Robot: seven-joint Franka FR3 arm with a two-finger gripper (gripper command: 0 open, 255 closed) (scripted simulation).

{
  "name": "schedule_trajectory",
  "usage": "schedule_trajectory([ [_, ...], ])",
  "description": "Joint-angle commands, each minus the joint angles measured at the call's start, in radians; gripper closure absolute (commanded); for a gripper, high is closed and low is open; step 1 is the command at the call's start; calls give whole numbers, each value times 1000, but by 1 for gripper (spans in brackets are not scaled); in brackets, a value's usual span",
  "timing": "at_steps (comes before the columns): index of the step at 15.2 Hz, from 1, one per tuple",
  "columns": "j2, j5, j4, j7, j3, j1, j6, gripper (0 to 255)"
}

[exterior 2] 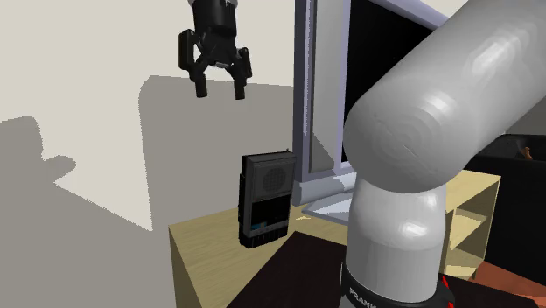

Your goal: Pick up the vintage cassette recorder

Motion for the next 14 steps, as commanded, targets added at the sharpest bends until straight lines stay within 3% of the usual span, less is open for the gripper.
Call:
schedule_trajectory([
  [1, 0, 0, 0, 0, 0, 0, 0, 0],
  [8, -80, -192, -214, -478, -193, 48, 236, 0],
  [14, -7, -348, -292, -893, -412, 94, 497, 0],
])
